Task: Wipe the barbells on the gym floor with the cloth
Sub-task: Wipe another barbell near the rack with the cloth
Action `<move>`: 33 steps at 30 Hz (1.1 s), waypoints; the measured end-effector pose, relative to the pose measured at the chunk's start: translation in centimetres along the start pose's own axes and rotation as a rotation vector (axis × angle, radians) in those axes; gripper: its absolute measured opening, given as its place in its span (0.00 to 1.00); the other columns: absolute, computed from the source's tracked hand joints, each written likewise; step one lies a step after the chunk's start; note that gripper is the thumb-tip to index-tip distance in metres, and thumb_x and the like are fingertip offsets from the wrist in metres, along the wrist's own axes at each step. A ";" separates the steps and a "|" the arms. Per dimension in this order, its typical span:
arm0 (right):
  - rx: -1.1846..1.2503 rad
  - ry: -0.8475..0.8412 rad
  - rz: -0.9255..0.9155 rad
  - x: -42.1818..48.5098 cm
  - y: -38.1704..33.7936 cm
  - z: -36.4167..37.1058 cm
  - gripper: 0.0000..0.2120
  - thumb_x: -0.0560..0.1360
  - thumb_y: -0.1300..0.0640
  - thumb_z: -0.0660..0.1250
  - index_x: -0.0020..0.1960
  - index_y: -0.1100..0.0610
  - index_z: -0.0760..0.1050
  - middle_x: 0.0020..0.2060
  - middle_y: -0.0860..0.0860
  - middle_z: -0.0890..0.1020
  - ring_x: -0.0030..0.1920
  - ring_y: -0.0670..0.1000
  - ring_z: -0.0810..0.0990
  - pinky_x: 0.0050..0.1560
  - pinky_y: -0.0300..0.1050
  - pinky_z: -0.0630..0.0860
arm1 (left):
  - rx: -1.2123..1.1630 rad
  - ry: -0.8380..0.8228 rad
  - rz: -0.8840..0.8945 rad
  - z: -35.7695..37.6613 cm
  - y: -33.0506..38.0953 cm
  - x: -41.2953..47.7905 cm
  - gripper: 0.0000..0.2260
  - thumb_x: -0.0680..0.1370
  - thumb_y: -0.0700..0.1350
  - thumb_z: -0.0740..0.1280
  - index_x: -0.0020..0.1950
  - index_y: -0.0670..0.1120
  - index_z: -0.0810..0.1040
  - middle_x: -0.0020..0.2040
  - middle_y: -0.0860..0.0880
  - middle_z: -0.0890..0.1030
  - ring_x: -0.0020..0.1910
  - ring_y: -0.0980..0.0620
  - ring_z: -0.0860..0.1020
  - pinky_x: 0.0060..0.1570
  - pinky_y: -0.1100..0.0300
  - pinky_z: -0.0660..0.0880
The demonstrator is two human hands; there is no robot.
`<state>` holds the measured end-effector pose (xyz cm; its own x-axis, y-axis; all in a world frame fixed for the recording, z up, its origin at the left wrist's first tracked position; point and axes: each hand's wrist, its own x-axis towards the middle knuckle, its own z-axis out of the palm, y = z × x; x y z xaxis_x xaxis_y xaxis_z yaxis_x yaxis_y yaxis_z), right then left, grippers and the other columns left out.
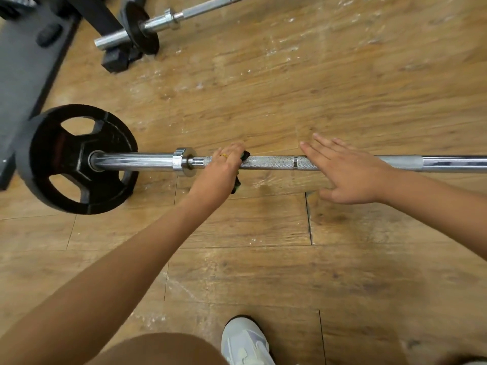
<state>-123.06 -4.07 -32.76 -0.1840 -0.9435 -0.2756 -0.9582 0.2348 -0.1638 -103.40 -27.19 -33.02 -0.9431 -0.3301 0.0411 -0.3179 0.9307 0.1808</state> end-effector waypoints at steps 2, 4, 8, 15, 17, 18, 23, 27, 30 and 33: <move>0.001 0.003 0.006 0.1 0.2 -0.2 0.49 0.77 0.40 0.63 0.81 0.56 0.33 0.82 0.52 0.43 0.80 0.50 0.35 0.79 0.47 0.38 | -0.033 0.052 -0.098 0.1 1.1 0.6 0.26 0.74 0.24 0.60 0.71 0.38 0.70 0.68 0.39 0.75 0.68 0.40 0.71 0.69 0.44 0.68; 0.011 0.003 0.014 0.1 0.4 -0.5 0.49 0.77 0.40 0.63 0.81 0.56 0.33 0.82 0.53 0.43 0.80 0.50 0.34 0.79 0.47 0.37 | -0.065 0.152 -0.204 1.3 2.8 0.8 0.23 0.75 0.26 0.59 0.69 0.38 0.72 0.66 0.40 0.77 0.66 0.41 0.72 0.69 0.42 0.68; -0.003 0.002 0.017 0.2 0.3 -0.4 0.49 0.77 0.40 0.63 0.81 0.56 0.33 0.82 0.53 0.43 0.80 0.50 0.35 0.78 0.47 0.36 | -0.060 0.183 -0.102 2.2 3.9 0.5 0.25 0.74 0.25 0.59 0.70 0.37 0.71 0.68 0.40 0.76 0.72 0.41 0.69 0.77 0.45 0.59; -0.013 0.033 0.011 0.4 0.7 0.1 0.50 0.76 0.39 0.63 0.81 0.55 0.33 0.82 0.52 0.45 0.80 0.50 0.35 0.79 0.48 0.38 | -0.028 0.173 -0.381 0.0 -1.4 -0.1 0.16 0.76 0.27 0.60 0.62 0.37 0.74 0.53 0.38 0.78 0.56 0.37 0.73 0.52 0.43 0.74; -0.004 0.051 0.000 0.5 0.7 0.2 0.49 0.76 0.38 0.62 0.81 0.55 0.33 0.82 0.52 0.46 0.80 0.51 0.36 0.79 0.49 0.38 | -0.027 0.185 -0.326 0.4 -0.7 -0.4 0.16 0.76 0.27 0.58 0.61 0.39 0.74 0.57 0.41 0.78 0.57 0.40 0.73 0.52 0.42 0.76; -0.005 0.056 0.000 0.5 0.7 0.2 0.49 0.76 0.37 0.61 0.81 0.55 0.33 0.82 0.53 0.46 0.80 0.51 0.36 0.79 0.49 0.38 | -0.043 0.177 -0.285 0.7 -0.1 -0.4 0.18 0.75 0.27 0.58 0.63 0.39 0.73 0.61 0.41 0.77 0.60 0.40 0.73 0.56 0.41 0.75; -0.025 0.079 0.014 0.1 0.1 0.5 0.49 0.76 0.39 0.61 0.81 0.57 0.35 0.82 0.54 0.48 0.80 0.51 0.37 0.78 0.49 0.37 | -0.053 0.138 -0.134 1.3 0.8 -0.6 0.28 0.73 0.24 0.59 0.72 0.39 0.68 0.71 0.41 0.72 0.74 0.43 0.67 0.74 0.44 0.63; -0.048 0.122 0.025 -0.4 -0.6 0.7 0.48 0.76 0.41 0.63 0.82 0.58 0.37 0.81 0.55 0.50 0.81 0.53 0.39 0.78 0.50 0.38 | -0.129 0.184 -0.288 0.2 0.2 -0.7 0.16 0.79 0.30 0.56 0.65 0.39 0.73 0.56 0.41 0.79 0.49 0.46 0.73 0.47 0.53 0.68; -0.055 0.132 0.024 -0.8 -1.0 0.9 0.48 0.76 0.41 0.64 0.82 0.59 0.39 0.81 0.56 0.50 0.81 0.53 0.40 0.79 0.51 0.38 | -0.099 0.199 -0.332 0.9 1.7 -0.9 0.15 0.79 0.30 0.56 0.62 0.40 0.73 0.60 0.41 0.77 0.54 0.39 0.73 0.47 0.45 0.73; -0.073 0.142 0.012 -1.2 -1.3 1.5 0.46 0.76 0.41 0.61 0.82 0.59 0.40 0.81 0.55 0.51 0.81 0.53 0.41 0.78 0.51 0.38 | -0.060 0.117 -0.252 1.5 2.7 -1.7 0.21 0.78 0.27 0.57 0.70 0.39 0.70 0.72 0.42 0.72 0.73 0.38 0.65 0.69 0.42 0.65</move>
<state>-121.29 -2.87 -33.59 -0.2201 -0.9654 -0.1399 -0.9680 0.2339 -0.0908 -102.81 -23.86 -34.10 -0.8161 -0.5690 0.1005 -0.5312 0.8073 0.2572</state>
